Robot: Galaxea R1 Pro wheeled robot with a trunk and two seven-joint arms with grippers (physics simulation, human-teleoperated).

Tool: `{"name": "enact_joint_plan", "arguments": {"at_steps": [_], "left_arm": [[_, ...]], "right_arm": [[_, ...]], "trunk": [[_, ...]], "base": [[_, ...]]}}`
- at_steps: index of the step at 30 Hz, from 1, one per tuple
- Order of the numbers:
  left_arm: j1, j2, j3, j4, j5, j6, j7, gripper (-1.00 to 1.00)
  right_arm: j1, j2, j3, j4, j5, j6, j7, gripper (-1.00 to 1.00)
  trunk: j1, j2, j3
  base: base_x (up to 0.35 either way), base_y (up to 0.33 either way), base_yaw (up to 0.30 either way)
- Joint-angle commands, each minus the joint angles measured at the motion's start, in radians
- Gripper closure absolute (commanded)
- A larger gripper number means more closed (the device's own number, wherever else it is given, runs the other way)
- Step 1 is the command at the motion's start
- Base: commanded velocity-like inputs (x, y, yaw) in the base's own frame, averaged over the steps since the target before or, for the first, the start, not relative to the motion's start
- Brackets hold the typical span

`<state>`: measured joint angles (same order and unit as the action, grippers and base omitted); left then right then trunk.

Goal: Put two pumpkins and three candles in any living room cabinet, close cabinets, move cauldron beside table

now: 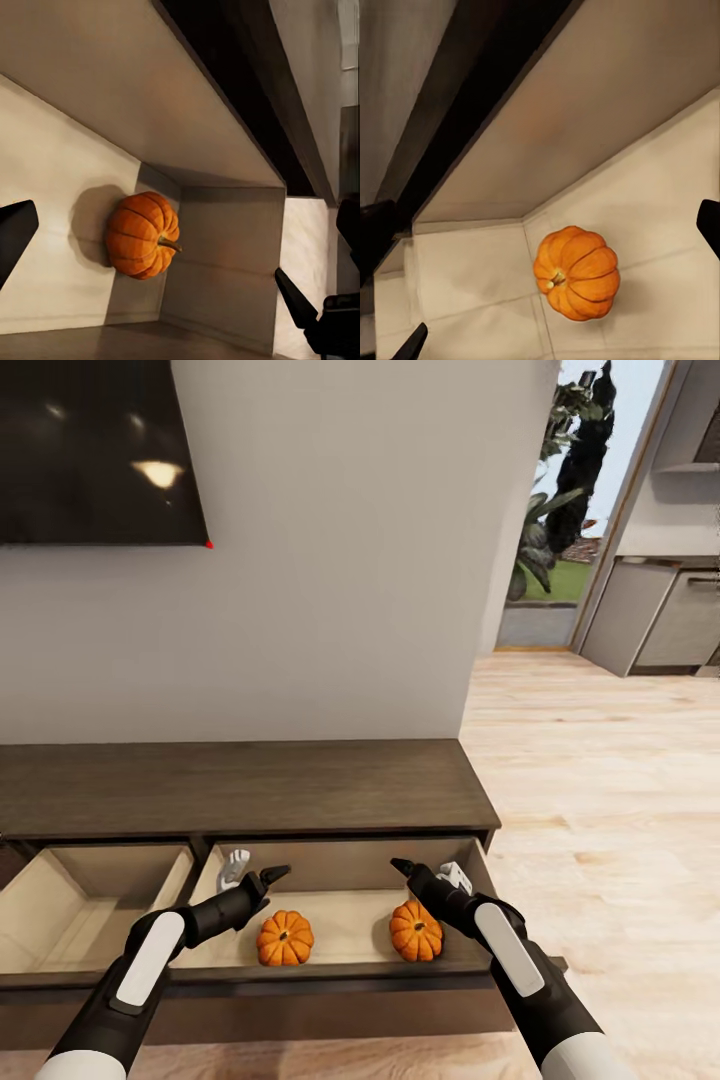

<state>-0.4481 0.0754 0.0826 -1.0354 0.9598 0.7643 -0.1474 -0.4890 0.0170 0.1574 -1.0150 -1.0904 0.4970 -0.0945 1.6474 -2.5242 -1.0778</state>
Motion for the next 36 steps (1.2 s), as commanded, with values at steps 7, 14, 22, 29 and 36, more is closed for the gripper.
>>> {"name": "enact_joint_plan", "arguments": {"at_steps": [7, 14, 22, 29, 36], "left_arm": [[-0.001, 0.000, 0.002, 0.000, -0.001, 0.007, -0.004, -1.00], [-0.001, 0.001, 0.003, 0.000, -0.001, 0.014, -0.006, -1.00], [0.000, 0.001, 0.003, 0.000, -0.001, 0.018, -0.006, -1.00], [0.000, 0.001, 0.005, 0.000, -0.001, 0.018, -0.006, -1.00], [0.000, 0.002, 0.007, -0.049, -0.002, 0.017, -0.011, -1.00]], "right_arm": [[0.000, 0.000, 0.001, -0.001, -0.018, 0.018, -0.007, -1.00], [0.000, 0.000, 0.001, -0.002, -0.018, 0.023, -0.007, -1.00], [0.000, 0.000, 0.001, -0.003, -0.015, 0.023, -0.007, -1.00], [0.000, -0.001, 0.002, -0.013, -0.018, 0.023, -0.007, -1.00], [0.000, 0.000, 0.002, -0.016, -0.019, 0.023, -0.007, -1.00]], "trunk": [[-0.003, 0.001, 0.026], [-0.006, 0.003, 0.053], [-0.010, 0.005, 0.084], [-0.013, 0.006, 0.111], [-0.015, 0.007, 0.128]], "base": [[0.000, 0.000, 0.000], [0.000, 0.000, 0.000], [0.000, 0.000, 0.000], [0.000, 0.000, 0.000], [0.000, 0.000, 0.020]]}}
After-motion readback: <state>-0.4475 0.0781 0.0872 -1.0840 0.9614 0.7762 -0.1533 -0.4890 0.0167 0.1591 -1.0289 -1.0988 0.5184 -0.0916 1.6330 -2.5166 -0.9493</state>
